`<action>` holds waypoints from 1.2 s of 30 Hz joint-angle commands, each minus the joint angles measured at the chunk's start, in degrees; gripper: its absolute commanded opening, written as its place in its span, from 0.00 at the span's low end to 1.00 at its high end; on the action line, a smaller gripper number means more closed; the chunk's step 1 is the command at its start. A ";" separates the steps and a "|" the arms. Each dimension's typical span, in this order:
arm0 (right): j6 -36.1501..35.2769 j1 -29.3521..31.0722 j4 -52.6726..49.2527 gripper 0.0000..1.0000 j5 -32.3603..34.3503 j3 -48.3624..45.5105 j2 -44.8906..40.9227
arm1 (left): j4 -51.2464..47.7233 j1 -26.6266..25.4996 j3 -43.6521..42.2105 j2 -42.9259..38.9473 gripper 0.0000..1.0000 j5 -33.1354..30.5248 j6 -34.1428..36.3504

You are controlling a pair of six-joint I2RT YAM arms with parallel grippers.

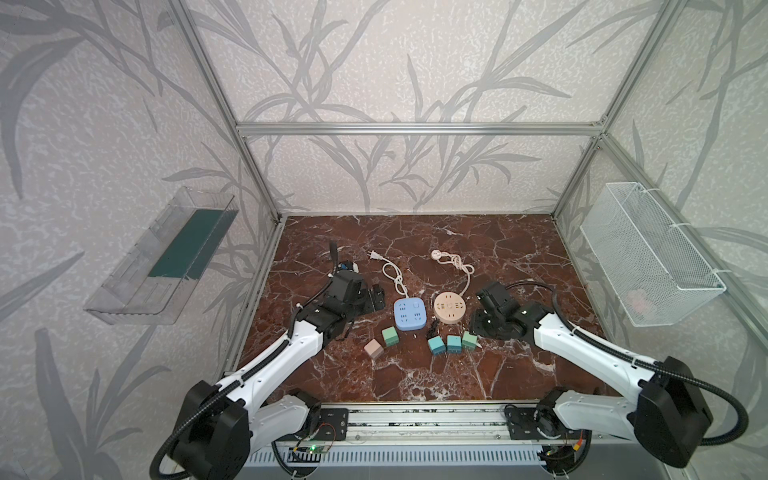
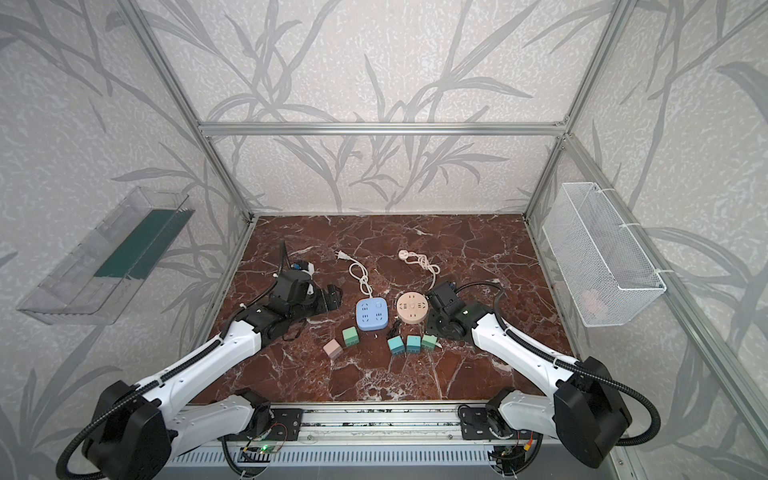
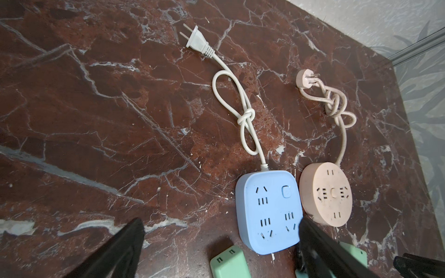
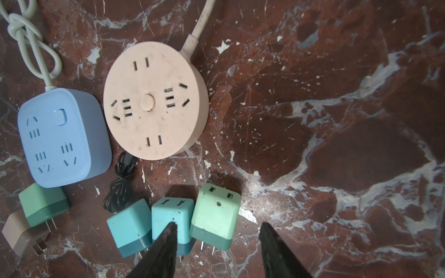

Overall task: Insert the plug
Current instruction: 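Move both grippers forward toward the plug adapters in front of the power strips, then grasp the light green adapter with the right gripper and lift it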

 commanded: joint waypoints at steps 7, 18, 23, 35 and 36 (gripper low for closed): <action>2.66 0.85 1.40 0.49 -0.54 -0.08 5.14 | -0.98 -3.46 3.14 5.58 0.97 -1.02 -0.45; 3.78 1.94 2.69 0.48 -1.50 -1.34 8.26 | 1.82 -5.80 3.12 7.93 0.97 -0.78 -1.22; 4.13 2.48 2.94 0.50 -1.60 -1.94 8.92 | 2.41 -6.11 2.86 8.42 0.97 -0.94 -1.38; 3.86 3.04 0.56 0.50 0.40 -2.40 8.98 | 2.88 -6.55 2.48 8.68 0.97 -1.30 -1.30; 3.62 3.04 0.32 0.50 0.74 -2.32 9.15 | 2.94 -6.52 2.40 8.57 0.97 -1.33 -1.30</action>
